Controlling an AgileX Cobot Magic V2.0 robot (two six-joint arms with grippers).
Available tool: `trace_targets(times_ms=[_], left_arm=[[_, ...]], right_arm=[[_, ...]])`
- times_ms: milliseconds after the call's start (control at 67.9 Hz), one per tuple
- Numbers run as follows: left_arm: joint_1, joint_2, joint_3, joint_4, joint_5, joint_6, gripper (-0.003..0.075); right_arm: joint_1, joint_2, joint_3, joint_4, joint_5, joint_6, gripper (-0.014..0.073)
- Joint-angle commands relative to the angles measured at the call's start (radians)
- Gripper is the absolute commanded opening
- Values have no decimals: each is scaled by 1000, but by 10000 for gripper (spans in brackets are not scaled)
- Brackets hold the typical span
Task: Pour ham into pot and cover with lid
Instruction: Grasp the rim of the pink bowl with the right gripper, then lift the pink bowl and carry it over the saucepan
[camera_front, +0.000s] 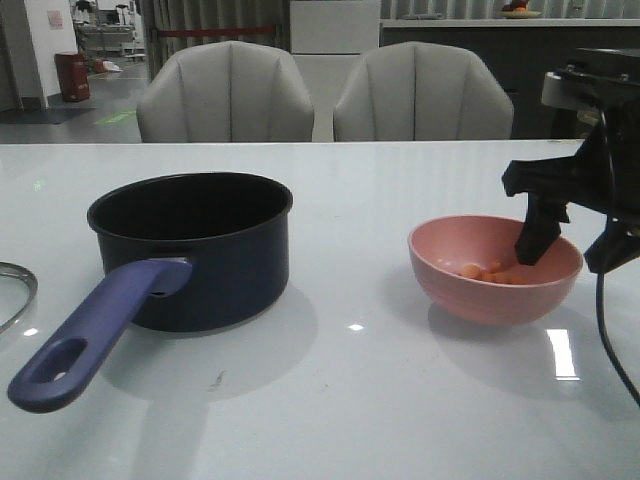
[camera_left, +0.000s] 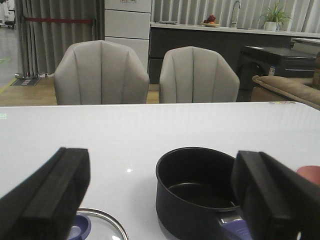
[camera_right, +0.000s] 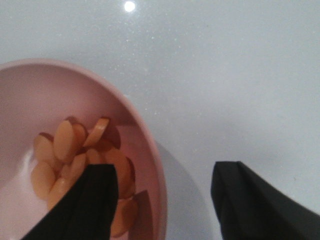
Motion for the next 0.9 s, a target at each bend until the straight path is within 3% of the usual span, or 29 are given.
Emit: trace_targets(times_ms=[0, 221, 383, 545, 884], left_arm=[[-7, 8, -27, -9, -76, -1, 603], [-7, 8, -27, -9, -76, -1, 603], [-7, 8, -27, -9, -76, -1, 603], [-7, 8, -27, -9, -76, -1, 603], [-7, 8, -27, -9, -76, -1, 603]], right_arm=[[0, -1, -61, 10, -15, -15, 395], [0, 4, -85, 10, 0, -15, 126], [-1, -1, -85, 10, -57, -15, 141], [2, -36, -133, 10, -3, -16, 141], [204, -25, -536, -11, 271, -82, 141]])
